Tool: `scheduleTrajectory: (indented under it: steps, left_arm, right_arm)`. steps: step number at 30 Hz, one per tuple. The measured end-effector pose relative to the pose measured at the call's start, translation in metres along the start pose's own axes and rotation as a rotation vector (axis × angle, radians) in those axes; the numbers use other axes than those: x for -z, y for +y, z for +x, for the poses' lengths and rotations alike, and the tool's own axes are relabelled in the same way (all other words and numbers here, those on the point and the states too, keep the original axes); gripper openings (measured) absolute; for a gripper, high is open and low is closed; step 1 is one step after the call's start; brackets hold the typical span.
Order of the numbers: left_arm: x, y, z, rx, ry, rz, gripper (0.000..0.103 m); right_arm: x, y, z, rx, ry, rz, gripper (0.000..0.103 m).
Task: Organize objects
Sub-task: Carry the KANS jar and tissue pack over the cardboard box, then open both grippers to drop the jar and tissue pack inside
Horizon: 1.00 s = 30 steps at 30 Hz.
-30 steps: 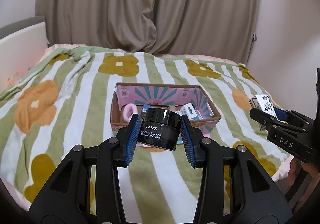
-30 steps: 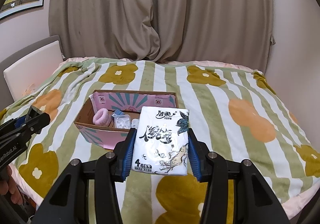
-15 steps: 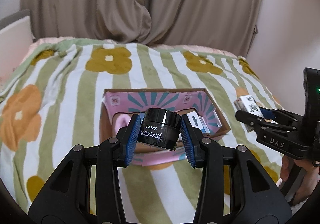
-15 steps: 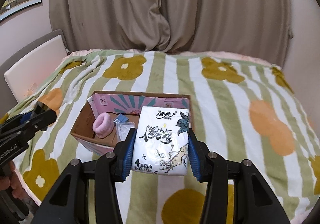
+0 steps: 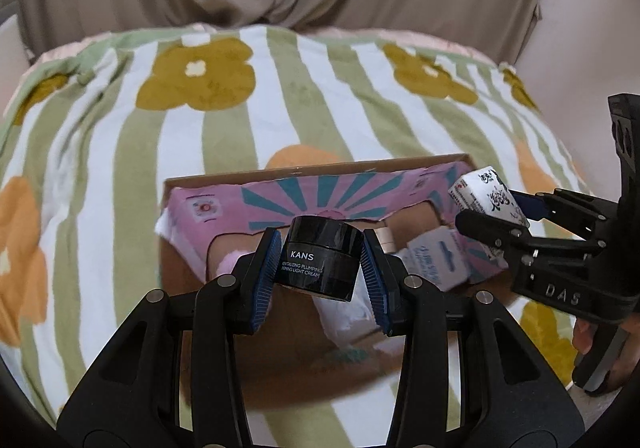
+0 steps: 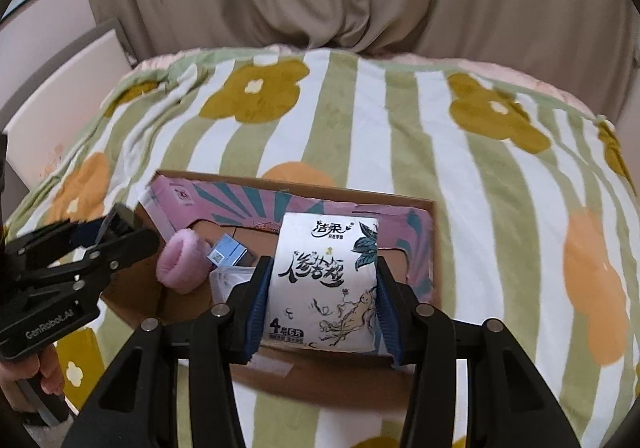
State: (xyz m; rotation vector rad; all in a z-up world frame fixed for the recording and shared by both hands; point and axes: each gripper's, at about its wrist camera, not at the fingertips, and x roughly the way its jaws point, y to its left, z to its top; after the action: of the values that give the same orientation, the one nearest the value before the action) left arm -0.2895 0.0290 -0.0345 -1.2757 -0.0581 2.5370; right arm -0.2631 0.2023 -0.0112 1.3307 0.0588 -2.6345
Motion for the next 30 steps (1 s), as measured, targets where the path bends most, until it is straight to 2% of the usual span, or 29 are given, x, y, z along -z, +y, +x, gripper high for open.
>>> scheduleTrajectory:
  steps: [5,8,19,23,24,26,27,28,29,30]
  left_arm:
    - [-0.010,0.009,0.042,-0.002,0.082,-0.019,0.037]
    - [-0.014,0.010,0.055,-0.013,0.103,-0.012,0.037]
    - [-0.025,0.021,0.074,-0.052,0.128,-0.016,0.037]
    - [-0.025,0.026,0.075,-0.030,0.106,-0.034,0.038]
    - [-0.026,0.027,0.074,-0.027,0.102,-0.034,0.041]
    - [-0.028,0.027,0.075,-0.046,0.114,-0.028,0.070]
    - [-0.029,0.027,0.075,-0.063,0.113,-0.026,0.103]
    - [-0.030,0.027,0.072,-0.075,0.096,-0.024,0.103]
    - [-0.030,0.028,0.071,-0.075,0.089,-0.023,0.103]
    - [-0.030,0.028,0.071,-0.069,0.087,-0.025,0.103]
  right_arm:
    - [-0.007,-0.002,0.033,-0.027,0.060,-0.021,0.044]
    - [-0.007,-0.001,0.046,-0.043,0.082,-0.026,0.044]
    - [-0.010,0.010,0.063,-0.057,0.091,-0.072,0.044]
    - [-0.009,0.016,0.067,-0.095,0.094,-0.081,0.044]
    - [-0.008,0.018,0.068,-0.104,0.096,-0.084,0.044]
    - [-0.007,0.023,0.070,-0.122,0.100,-0.100,0.049]
    - [-0.006,0.026,0.072,-0.128,0.110,-0.118,0.068]
    - [-0.004,0.029,0.073,-0.129,0.119,-0.136,0.081]
    - [-0.002,0.031,0.074,-0.131,0.121,-0.154,0.100]
    - [0.002,0.033,0.073,-0.138,0.116,-0.170,0.103]
